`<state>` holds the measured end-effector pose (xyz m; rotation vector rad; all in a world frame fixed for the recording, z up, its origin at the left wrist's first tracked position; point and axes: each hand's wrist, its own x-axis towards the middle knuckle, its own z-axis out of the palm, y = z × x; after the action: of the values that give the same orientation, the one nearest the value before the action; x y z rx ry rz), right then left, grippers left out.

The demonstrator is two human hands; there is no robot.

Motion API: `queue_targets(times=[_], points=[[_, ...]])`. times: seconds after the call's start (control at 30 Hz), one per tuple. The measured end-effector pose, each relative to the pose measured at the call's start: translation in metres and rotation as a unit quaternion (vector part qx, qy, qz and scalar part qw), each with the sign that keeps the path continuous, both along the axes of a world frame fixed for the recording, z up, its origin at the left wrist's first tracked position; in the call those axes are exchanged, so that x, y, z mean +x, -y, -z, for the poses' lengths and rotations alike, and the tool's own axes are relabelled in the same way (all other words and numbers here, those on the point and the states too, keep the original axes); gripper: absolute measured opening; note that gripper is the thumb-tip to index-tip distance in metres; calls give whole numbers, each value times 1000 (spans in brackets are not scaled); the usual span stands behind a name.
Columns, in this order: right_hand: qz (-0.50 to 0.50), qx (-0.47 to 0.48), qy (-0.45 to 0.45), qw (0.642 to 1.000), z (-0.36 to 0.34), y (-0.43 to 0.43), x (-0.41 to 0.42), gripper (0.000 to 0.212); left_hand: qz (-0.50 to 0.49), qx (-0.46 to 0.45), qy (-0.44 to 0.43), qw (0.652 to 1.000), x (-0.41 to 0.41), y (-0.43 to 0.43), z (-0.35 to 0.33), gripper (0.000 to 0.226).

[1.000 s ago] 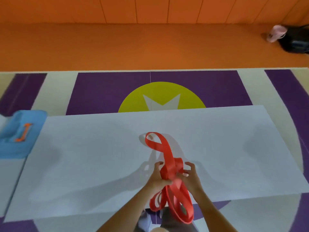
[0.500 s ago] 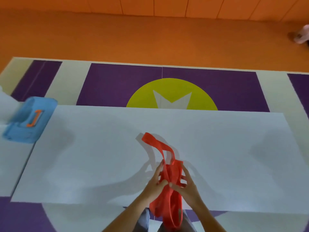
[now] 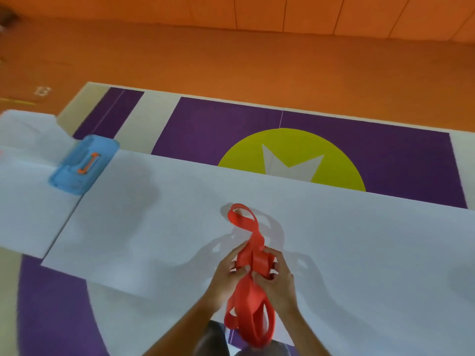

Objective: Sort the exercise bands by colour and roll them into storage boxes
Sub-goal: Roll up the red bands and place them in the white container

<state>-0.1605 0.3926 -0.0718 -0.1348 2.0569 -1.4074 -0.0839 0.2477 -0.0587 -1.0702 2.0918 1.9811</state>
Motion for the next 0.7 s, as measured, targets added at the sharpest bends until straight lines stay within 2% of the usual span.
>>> queue_targets(times=[0.17, 0.37, 0.7], points=[[-45, -57, -41, 997, -53, 28, -18, 62, -72, -22, -60, 995, 2, 18, -48, 47], [-143, -136, -64, 978, -110, 88, -7, 58, -202, -55, -124, 970, 44, 59, -98, 49], [-299, -168, -69, 937, -163, 229, 96, 57, -336, -103, -161, 922, 183, 162, -143, 48]])
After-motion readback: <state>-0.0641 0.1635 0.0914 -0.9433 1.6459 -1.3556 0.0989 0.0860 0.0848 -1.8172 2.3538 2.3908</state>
